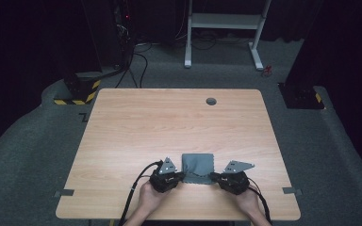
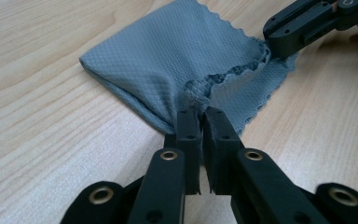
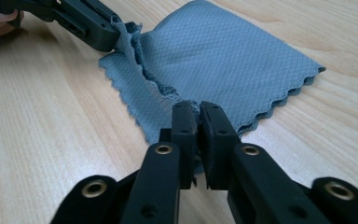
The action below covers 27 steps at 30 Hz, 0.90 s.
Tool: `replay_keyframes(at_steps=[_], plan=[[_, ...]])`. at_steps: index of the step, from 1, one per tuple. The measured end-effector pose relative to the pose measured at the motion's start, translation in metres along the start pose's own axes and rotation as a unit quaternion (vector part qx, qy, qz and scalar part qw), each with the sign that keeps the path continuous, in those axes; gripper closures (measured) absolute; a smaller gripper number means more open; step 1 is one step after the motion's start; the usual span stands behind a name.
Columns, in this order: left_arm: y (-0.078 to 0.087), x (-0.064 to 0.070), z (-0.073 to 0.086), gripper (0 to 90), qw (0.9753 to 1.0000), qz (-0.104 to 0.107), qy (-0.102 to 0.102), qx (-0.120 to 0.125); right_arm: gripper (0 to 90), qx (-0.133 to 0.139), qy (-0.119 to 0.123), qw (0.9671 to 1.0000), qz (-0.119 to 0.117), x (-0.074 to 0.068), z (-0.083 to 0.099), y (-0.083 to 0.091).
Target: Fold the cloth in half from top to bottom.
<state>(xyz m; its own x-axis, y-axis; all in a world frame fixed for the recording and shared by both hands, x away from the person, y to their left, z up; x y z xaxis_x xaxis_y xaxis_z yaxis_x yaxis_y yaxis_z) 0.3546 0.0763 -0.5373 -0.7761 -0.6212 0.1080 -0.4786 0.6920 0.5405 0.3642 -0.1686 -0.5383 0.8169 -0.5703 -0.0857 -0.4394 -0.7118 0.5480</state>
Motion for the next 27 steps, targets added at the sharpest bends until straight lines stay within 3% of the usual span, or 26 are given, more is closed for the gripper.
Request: replay_keyframes(at_steps=[3,6,10,14,20,23,27], plan=[[0.003,0.002,0.001,80.7,1.0000,0.004,0.002,0.002,80.0,0.000,-0.002,1.0000,-0.005,-0.002,0.001,0.003],[0.011,0.001,0.002,68.8,0.9996,0.017,0.021,0.011,79.1,0.004,-0.001,1.0000,-0.007,-0.004,0.000,0.009],[0.023,-0.004,-0.004,62.8,0.9990,0.009,0.033,0.027,81.1,0.015,0.000,0.9999,-0.009,-0.005,-0.003,0.016],[0.022,-0.006,-0.016,60.4,0.9989,-0.012,0.028,0.036,84.8,0.022,-0.002,0.9997,-0.002,-0.005,-0.009,0.017],[-0.003,-0.001,-0.027,57.2,0.9996,-0.021,0.013,0.015,85.5,0.016,-0.006,0.9998,0.005,-0.004,-0.017,0.000],[-0.013,0.000,-0.025,56.0,0.9997,-0.026,0.006,-0.002,85.4,0.004,-0.005,1.0000,0.006,-0.003,-0.016,-0.008],[-0.014,0.003,-0.016,54.7,0.9988,-0.035,-0.020,-0.028,84.4,-0.006,0.000,1.0000,0.007,-0.005,-0.011,-0.009]])
Point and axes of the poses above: each handheld gripper's, and its own axes: y roughly backward along the jaws, z roughly out of its underside, x roughly to its right, the point moved 3 cm from there along -y, roughly forward along the jaws, and after that the axes turned 6 degrees about x, right-handed, at the moved point
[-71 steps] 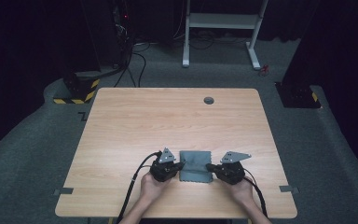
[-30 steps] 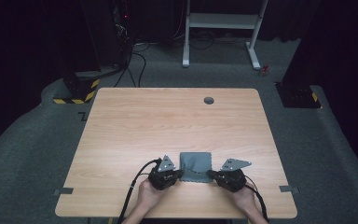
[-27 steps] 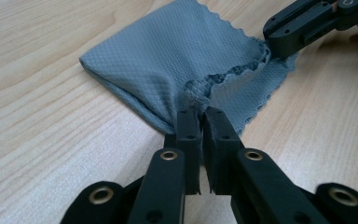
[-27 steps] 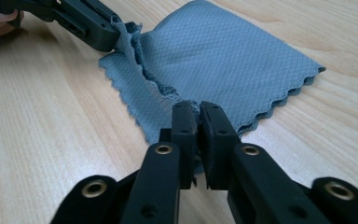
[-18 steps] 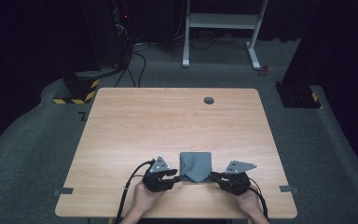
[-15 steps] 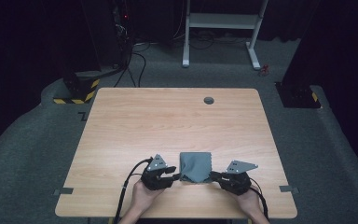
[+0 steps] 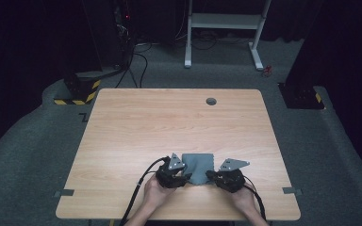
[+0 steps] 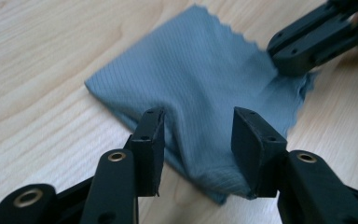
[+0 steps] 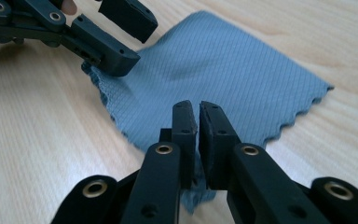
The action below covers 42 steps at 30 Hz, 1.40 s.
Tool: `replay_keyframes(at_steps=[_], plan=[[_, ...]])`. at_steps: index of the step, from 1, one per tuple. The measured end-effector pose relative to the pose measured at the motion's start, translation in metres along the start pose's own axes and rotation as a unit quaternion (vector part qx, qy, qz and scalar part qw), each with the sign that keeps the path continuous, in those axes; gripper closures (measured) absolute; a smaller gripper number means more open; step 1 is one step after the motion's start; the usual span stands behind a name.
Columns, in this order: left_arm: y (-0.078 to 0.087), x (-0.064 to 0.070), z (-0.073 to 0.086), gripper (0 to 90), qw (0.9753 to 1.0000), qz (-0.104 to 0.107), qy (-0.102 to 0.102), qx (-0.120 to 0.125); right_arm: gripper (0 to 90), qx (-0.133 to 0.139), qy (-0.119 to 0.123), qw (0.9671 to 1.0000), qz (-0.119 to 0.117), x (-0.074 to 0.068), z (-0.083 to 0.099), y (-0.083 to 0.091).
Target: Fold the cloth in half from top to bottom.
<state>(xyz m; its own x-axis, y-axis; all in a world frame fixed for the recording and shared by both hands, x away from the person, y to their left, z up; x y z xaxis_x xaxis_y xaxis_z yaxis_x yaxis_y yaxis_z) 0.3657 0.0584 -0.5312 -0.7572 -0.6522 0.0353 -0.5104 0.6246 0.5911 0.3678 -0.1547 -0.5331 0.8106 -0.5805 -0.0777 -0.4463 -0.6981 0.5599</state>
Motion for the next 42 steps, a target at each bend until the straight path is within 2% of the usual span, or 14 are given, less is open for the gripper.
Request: replay_keyframes(at_steps=[3,11,13,16,21,29,31,34,35,38,42], plan=[[0.002,0.001,0.007,53.8,0.9998,-0.011,-0.012,-0.011,82.6,-0.011,0.005,0.9999,0.003,-0.002,0.007,0.003],[0.012,0.001,0.017,52.6,0.9998,-0.014,-0.006,-0.015,78.5,-0.016,0.022,0.9996,0.011,-0.004,0.018,0.011],[0.015,0.000,0.015,52.5,0.9999,-0.009,0.002,-0.007,78.0,-0.018,0.025,0.9995,0.011,-0.006,0.017,0.012],[0.016,-0.005,0.008,52.6,0.9997,-0.016,0.014,0.008,78.0,-0.011,0.022,0.9996,0.013,-0.004,0.014,0.012],[0.006,-0.017,-0.008,53.2,0.9984,-0.041,0.038,0.011,78.2,0.009,-0.012,0.9994,0.030,0.012,0.000,0.008],[-0.018,-0.036,-0.020,54.8,0.9955,-0.070,0.063,-0.010,76.4,0.008,-0.050,0.9957,0.078,0.041,-0.015,-0.009],[-0.023,-0.040,-0.021,56.2,0.9946,-0.082,0.061,-0.018,74.7,0.009,-0.060,0.9946,0.084,0.047,-0.016,-0.015],[-0.027,-0.044,-0.021,60.4,0.9939,-0.089,0.058,-0.029,71.4,0.005,-0.065,0.9938,0.091,0.050,-0.019,-0.021],[-0.029,-0.046,-0.021,62.3,0.9939,-0.091,0.051,-0.034,70.7,0.006,-0.067,0.9934,0.093,0.051,-0.020,-0.023],[-0.031,-0.047,-0.022,69.1,0.9944,-0.086,0.050,-0.038,69.7,-0.005,-0.071,0.9928,0.096,0.056,-0.021,-0.029],[-0.033,-0.049,-0.025,75.1,0.9950,-0.077,0.046,-0.044,72.1,-0.020,-0.066,0.9931,0.095,0.059,-0.021,-0.035]])
Point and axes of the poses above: each handheld gripper's, and its own axes: y roughly backward along the jaws, z roughly out of its underside, x roughly to its right, the point moved 3 cm from there along -y, roughly forward along the jaws, and after that the axes turned 6 degrees about x, right-handed, at the moved point
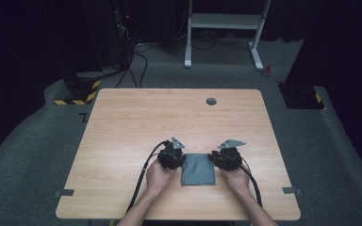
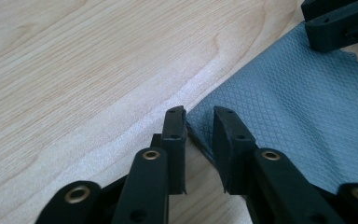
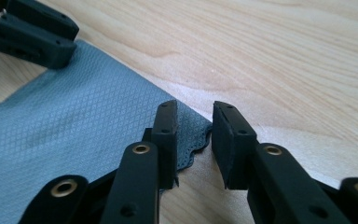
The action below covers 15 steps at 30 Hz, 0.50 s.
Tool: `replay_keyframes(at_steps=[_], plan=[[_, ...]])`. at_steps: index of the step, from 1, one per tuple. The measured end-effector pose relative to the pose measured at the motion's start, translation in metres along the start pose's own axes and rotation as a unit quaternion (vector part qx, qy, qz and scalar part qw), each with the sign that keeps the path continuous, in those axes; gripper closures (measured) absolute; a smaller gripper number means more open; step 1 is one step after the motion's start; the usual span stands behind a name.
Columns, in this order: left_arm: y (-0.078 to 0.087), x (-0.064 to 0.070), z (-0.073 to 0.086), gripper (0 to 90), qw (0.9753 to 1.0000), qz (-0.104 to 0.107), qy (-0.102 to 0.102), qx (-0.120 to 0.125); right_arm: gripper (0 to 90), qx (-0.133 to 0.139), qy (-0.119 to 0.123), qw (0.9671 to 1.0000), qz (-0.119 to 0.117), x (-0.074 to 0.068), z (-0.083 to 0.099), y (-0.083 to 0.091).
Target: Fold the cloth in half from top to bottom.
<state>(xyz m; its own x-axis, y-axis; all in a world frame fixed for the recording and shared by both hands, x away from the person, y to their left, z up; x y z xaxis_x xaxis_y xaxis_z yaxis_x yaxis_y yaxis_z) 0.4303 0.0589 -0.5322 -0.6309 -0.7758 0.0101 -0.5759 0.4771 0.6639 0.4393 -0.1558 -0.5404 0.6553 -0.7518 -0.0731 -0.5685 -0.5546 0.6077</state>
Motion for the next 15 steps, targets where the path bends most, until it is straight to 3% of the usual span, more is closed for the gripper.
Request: replay_keyframes(at_steps=[3,5,6,8,15], plan=[[-0.0012,-0.0039,-0.0011,79.1,1.0000,0.005,0.001,-0.001,76.6,-0.007,0.001,1.0000,-0.003,0.0009,-0.0010,0.0001],[-0.0018,-0.0046,-0.0019,84.3,1.0000,0.007,-0.004,0.000,85.3,-0.011,0.004,0.9999,-0.010,0.0008,-0.0015,0.0004],[-0.0020,-0.0036,-0.0023,87.0,0.9999,0.007,-0.008,-0.002,87.1,-0.011,0.018,0.9997,-0.013,0.0010,-0.0022,0.0003],[-0.0024,-0.0022,-0.0034,88.6,0.9998,0.007,-0.016,-0.006,88.2,-0.015,0.031,0.9994,-0.011,-0.0005,-0.0034,0.0000],[-0.0035,-0.0070,-0.0051,89.8,0.9995,0.013,-0.029,-0.007,88.7,-0.017,0.028,0.9994,-0.012,0.0014,-0.0056,-0.0010]])
Point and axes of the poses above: each handheld gripper's, and its own axes: y roughly backward along the jaws, z roughly out of its underside, x roughly to its right, the point moved 3 cm from there along -y, roughly forward along the jaws, and after that the axes turned 6 degrees about x, right-handed, at the moved point
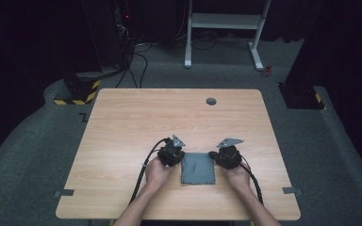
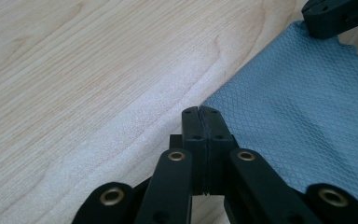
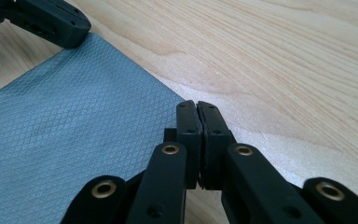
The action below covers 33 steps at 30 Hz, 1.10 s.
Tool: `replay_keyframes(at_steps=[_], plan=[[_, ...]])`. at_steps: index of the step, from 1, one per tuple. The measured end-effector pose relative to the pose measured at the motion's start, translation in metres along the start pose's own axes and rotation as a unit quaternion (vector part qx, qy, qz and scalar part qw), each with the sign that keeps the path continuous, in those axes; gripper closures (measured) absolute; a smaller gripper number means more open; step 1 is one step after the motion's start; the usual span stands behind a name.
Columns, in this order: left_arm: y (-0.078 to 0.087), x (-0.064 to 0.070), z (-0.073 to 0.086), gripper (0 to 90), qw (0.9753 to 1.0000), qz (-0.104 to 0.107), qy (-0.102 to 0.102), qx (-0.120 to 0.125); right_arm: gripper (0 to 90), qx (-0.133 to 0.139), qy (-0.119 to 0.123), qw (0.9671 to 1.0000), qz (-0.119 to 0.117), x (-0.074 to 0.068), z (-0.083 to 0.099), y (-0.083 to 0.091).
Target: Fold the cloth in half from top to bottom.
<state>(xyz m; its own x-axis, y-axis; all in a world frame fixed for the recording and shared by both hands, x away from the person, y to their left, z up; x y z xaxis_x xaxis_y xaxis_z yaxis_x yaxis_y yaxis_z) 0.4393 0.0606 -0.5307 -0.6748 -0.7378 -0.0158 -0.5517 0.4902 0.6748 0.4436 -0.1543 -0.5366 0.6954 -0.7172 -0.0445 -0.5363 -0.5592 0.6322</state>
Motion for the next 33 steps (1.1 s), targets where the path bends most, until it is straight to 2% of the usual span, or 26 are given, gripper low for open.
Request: replay_keyframes(at_steps=[6,10,12,16,22,25,30,33], plan=[[0.000,-0.005,-0.002,89.9,1.0000,-0.002,0.008,0.004,88.8,0.005,-0.002,1.0000,0.001,0.001,-0.002,-0.002],[0.000,-0.008,-0.007,89.8,0.9999,-0.013,-0.003,0.003,88.8,0.007,-0.003,1.0000,0.003,0.002,-0.006,-0.003],[0.000,-0.011,-0.008,89.9,0.9998,-0.018,-0.002,0.009,88.8,0.011,-0.004,0.9999,0.006,0.003,-0.009,-0.004],[-0.002,-0.018,-0.006,89.8,0.9997,-0.019,0.012,0.012,88.7,0.013,-0.010,0.9998,0.007,0.005,-0.014,-0.009],[-0.008,-0.028,-0.006,89.7,0.9988,-0.030,0.025,0.028,88.7,0.012,-0.014,0.9997,0.013,0.007,-0.019,-0.019],[-0.012,-0.031,-0.006,89.7,0.9985,-0.035,0.031,0.029,88.6,0.011,-0.016,0.9997,0.018,0.008,-0.021,-0.024],[-0.015,-0.035,-0.011,89.1,0.9984,-0.049,0.018,0.022,88.3,0.009,-0.018,0.9994,0.028,0.009,-0.024,-0.032],[-0.014,-0.036,-0.011,85.8,0.9977,-0.057,0.026,0.025,87.7,0.007,-0.015,0.9994,0.030,0.011,-0.026,-0.034]])
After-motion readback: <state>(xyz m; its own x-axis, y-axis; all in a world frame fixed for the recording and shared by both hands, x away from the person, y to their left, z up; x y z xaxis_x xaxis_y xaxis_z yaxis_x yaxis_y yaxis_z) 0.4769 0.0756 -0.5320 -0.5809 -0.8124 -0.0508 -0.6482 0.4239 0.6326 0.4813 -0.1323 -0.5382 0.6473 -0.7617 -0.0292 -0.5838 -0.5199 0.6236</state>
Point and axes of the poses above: each handheld gripper's, and its own axes: y roughly backward along the jaws, z roughly out of its underside, x roughly to its right, the point moved 3 cm from there along -y, roughly forward along the jaws, and after that the axes turned 6 degrees about x, right-handed, at the moved point
